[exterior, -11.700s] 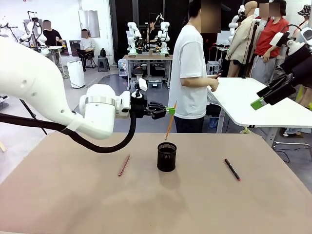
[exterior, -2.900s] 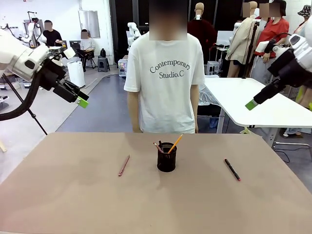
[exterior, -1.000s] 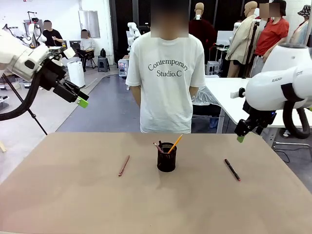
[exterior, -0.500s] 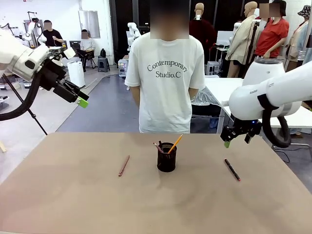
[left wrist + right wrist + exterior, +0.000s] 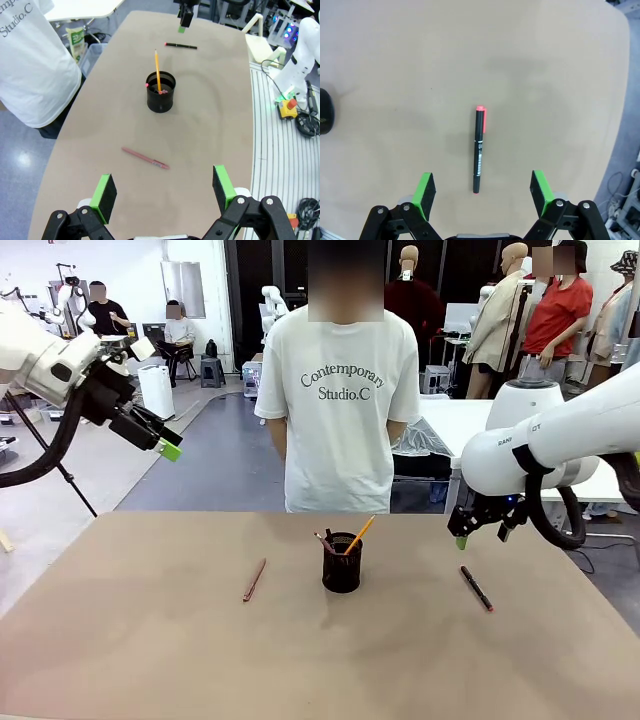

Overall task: Place the pens into the pen holder.
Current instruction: Pick up a writing instrument from the table and place it into the Pen holder.

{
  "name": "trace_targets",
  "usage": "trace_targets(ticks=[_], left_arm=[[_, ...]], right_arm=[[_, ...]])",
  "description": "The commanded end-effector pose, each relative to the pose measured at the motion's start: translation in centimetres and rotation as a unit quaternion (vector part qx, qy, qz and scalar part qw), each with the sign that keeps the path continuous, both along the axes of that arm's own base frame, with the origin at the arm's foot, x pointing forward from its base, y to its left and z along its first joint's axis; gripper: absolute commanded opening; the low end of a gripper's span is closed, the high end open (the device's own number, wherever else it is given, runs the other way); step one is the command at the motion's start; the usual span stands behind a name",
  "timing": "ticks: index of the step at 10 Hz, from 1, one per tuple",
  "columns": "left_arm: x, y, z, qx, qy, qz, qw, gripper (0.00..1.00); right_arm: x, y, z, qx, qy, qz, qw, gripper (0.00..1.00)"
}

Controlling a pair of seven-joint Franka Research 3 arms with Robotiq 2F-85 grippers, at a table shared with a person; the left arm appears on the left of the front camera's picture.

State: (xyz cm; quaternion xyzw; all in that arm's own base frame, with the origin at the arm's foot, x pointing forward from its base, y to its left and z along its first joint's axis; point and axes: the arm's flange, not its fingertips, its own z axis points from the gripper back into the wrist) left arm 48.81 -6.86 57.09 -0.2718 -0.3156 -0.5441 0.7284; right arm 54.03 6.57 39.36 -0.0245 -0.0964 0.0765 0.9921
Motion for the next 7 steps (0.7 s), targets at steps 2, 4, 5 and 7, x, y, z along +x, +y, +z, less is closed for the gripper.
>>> trace_targets(ticks=[2, 4, 5, 7], left_arm=[[0.1, 0.0, 0.1, 0.002, -0.001, -0.001, 1.0, 1.0], [0.1, 0.0, 0.1, 0.002, -0.001, -0.001, 1.0, 1.0], [0.1, 0.0, 0.1, 0.002, -0.001, -0.001, 1.0, 1.0], [0.1, 0.0, 0.1, 0.002, -0.001, -0.001, 1.0, 1.0]], right_arm=[[0.0, 0.0, 0.0, 0.0, 0.0, 0.0, 1.0, 1.0], [1.3, -0.5, -1.3, 0.013, 0.014, 0.02, 1.0, 1.0], [1.8, -0.7, -2.4, 0.012, 0.022, 0.021, 0.999, 1.0], [2.7, -0.9, -3.6, 0.018, 0.027, 0.026, 0.999, 1.0]])
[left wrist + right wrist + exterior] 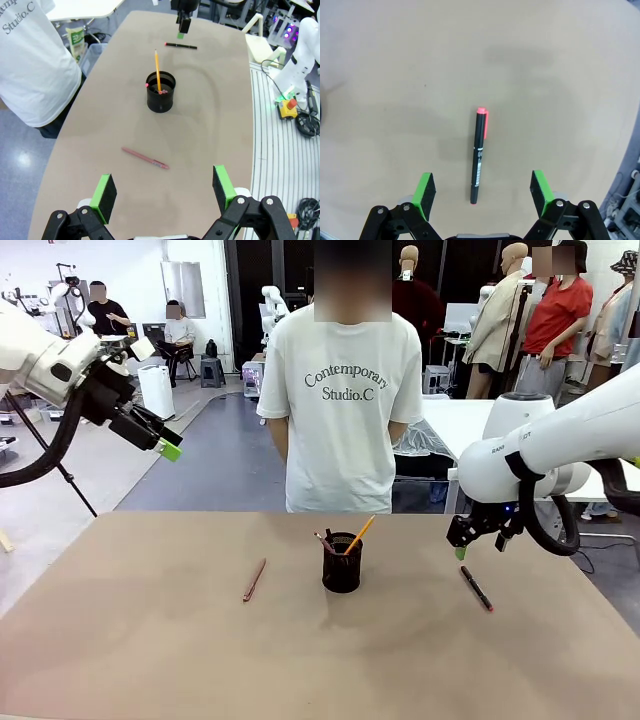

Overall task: Place the pens into the pen holder.
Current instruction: Pick up a writing instrument from the table and place it into the Pen holder.

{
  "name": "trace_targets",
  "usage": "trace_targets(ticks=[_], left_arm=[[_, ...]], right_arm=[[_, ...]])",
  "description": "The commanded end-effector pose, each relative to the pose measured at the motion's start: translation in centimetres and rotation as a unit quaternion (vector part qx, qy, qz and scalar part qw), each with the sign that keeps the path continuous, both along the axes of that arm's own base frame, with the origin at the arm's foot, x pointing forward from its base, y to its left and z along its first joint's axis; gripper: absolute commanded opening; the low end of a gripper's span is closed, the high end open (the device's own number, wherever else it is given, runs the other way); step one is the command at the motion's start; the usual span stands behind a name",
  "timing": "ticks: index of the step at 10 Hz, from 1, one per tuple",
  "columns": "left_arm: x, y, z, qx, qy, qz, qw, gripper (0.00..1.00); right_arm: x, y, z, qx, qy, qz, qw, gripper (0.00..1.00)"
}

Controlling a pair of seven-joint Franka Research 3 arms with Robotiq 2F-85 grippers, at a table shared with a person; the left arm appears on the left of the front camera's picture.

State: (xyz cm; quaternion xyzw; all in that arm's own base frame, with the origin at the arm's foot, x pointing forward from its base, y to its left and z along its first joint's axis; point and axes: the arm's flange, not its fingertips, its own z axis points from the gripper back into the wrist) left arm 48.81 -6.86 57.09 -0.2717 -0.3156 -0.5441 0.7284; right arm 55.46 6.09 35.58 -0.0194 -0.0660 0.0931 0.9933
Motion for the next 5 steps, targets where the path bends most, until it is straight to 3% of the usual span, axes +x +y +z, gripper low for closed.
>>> trace_targets(ticks=[1, 5], left_arm=[[0.1, 0.0, 0.1, 0.002, -0.001, -0.001, 1.0, 1.0], [0.1, 0.0, 0.1, 0.002, -0.001, -0.001, 1.0, 1.0]], right_arm=[[1.2, -0.4, -0.5, 0.014, -0.007, 0.01, 1.0, 1.0], [1.3, -0.9, -2.9, 0.024, -0.003, 0.014, 1.0, 1.0]])
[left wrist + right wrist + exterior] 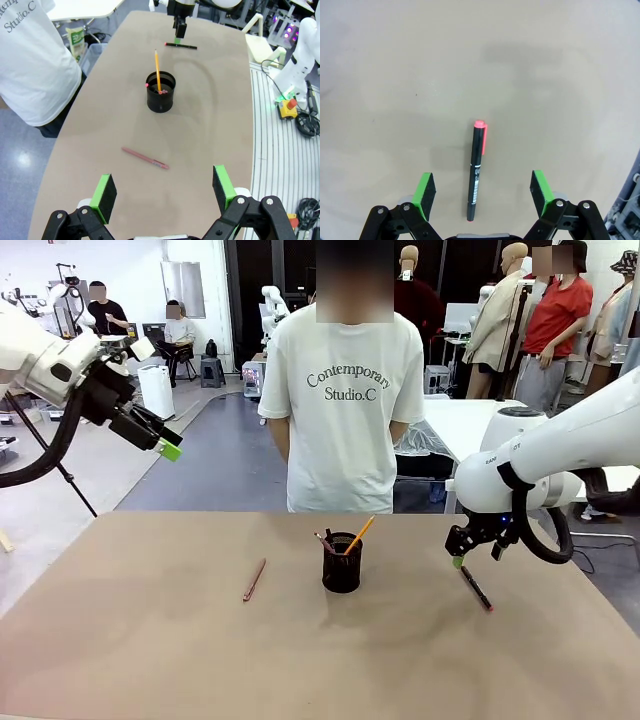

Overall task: Place the pens into the pen holder.
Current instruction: Pick up a writing instrument from the table and place it into the Pen holder.

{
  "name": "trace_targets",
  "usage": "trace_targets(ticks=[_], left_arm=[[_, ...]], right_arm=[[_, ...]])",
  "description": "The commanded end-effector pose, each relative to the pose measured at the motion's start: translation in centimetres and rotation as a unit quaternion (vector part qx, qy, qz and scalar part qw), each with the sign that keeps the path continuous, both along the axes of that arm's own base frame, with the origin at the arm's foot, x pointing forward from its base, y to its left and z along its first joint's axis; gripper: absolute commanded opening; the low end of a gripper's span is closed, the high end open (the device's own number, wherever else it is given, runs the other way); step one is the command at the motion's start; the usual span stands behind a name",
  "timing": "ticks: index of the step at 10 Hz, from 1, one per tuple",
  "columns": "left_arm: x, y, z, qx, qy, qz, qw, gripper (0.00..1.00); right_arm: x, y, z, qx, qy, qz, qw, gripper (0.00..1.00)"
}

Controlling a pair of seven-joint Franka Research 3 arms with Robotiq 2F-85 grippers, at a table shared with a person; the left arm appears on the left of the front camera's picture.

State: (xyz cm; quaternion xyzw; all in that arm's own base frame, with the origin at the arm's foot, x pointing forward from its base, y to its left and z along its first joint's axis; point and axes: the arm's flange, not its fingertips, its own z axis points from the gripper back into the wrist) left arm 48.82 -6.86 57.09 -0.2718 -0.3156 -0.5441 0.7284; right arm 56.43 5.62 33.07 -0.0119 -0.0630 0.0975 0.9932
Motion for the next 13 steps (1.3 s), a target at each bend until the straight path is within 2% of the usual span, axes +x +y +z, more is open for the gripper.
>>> trace_targets(ticks=[1, 11, 12, 13], left_arm=[[0.1, 0.0, 0.1, 0.002, -0.001, -0.001, 1.0, 1.0], [0.1, 0.0, 0.1, 0.002, -0.001, -0.001, 1.0, 1.0], [0.1, 0.0, 0.1, 0.002, -0.001, -0.001, 1.0, 1.0], [0.1, 0.0, 0.1, 0.002, -0.001, -0.001, 1.0, 1.0]], right_arm=[[0.2, -0.4, -0.8, 0.02, -0.008, 0.009, 1.0, 1.0], [1.5, 0.4, -3.7, 0.016, 0.023, 0.01, 1.0, 1.0], [1.6, 0.4, -4.0, 0.013, 0.013, 0.018, 1.0, 0.93], [1.5, 0.3, -4.0, 0.014, 0.011, 0.017, 1.0, 0.73]])
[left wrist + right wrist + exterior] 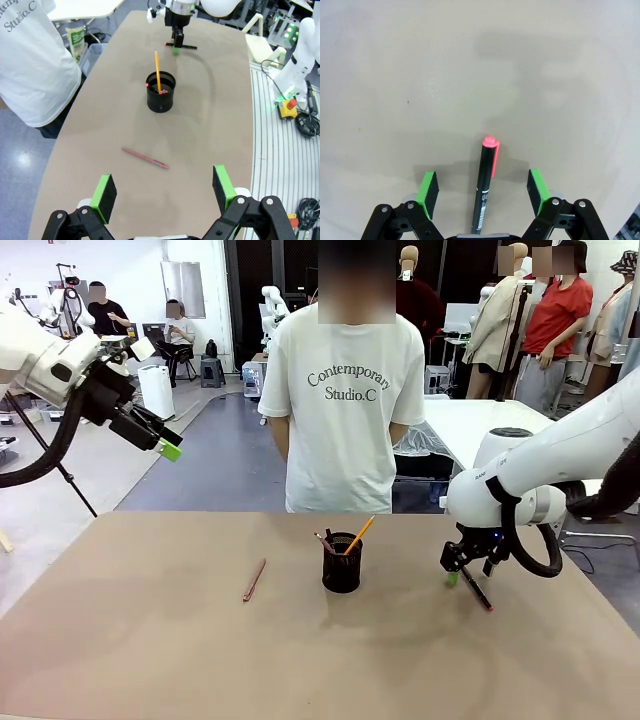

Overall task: Place the pens into the pen holder.
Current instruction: Pick up a writing instrument from the table and place it into the Pen holder.

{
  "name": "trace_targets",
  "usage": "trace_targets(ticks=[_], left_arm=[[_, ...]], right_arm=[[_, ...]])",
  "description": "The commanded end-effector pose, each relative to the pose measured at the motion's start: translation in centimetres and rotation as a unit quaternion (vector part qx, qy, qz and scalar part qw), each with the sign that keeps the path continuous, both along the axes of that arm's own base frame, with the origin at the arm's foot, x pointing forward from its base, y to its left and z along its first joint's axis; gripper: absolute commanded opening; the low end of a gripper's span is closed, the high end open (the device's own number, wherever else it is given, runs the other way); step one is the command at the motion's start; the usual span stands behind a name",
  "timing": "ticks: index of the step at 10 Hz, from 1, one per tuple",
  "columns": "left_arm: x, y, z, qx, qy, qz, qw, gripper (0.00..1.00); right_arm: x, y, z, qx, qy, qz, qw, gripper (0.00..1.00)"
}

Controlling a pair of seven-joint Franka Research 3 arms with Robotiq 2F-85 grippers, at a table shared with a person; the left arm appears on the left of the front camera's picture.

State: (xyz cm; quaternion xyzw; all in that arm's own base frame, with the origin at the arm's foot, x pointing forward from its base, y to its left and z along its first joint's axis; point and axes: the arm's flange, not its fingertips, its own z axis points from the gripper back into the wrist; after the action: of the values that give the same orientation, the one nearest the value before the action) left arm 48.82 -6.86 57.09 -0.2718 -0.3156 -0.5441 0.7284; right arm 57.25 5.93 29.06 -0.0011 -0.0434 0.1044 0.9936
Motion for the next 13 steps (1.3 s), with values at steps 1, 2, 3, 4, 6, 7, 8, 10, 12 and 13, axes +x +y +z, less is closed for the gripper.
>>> trace_targets(ticks=[1, 2, 3, 4, 6, 7, 8, 10, 12, 13], left_arm=[[0.1, 0.0, 0.1, 0.002, -0.001, -0.001, 1.0, 1.0], [0.1, 0.0, 0.1, 0.002, -0.001, -0.001, 1.0, 1.0], [0.1, 0.0, 0.1, 0.002, -0.001, -0.001, 1.0, 1.0], [0.1, 0.0, 0.1, 0.002, -0.001, -0.001, 1.0, 1.0], [0.1, 0.0, 0.1, 0.002, -0.001, -0.001, 1.0, 1.0], [0.1, 0.0, 0.1, 0.002, -0.001, -0.001, 1.0, 1.0], [0.1, 0.0, 0.1, 0.002, -0.001, -0.001, 1.0, 1.0], [0.1, 0.0, 0.1, 0.002, -0.001, -0.001, 1.0, 1.0], [0.1, 0.0, 0.1, 0.002, -0.001, -0.001, 1.0, 1.0], [0.1, 0.0, 0.1, 0.002, -0.001, -0.001, 1.0, 1.0]], right_arm=[[0.8, 0.0, 0.2, 0.01, -0.011, 0.011, 1.0, 0.53], [1.0, -0.1, 0.2, 0.011, -0.013, 0.008, 1.0, 0.33], [0.9, -0.1, 0.2, 0.012, -0.013, 0.005, 1.0, 0.13], [1.1, -0.1, 0.2, 0.013, -0.011, 0.005, 1.0, 0.0], [1.1, -0.1, 0.3, 0.014, -0.003, 0.005, 1.0, 0.0], [1.2, -0.1, 0.2, 0.015, 0.0, 0.004, 1.0, 0.0], [1.1, -0.2, 0.5, 0.023, 0.002, 0.004, 1.0, 0.0], [1.1, -0.8, 2.6, 0.048, -0.003, 0.014, 0.999, 0.0], [0.3, -1.5, 7.0, 0.129, 0.008, 0.077, 0.989, 0.0], [-0.4, -1.9, 9.4, 0.166, -0.01, 0.093, 0.982, 0.0]])
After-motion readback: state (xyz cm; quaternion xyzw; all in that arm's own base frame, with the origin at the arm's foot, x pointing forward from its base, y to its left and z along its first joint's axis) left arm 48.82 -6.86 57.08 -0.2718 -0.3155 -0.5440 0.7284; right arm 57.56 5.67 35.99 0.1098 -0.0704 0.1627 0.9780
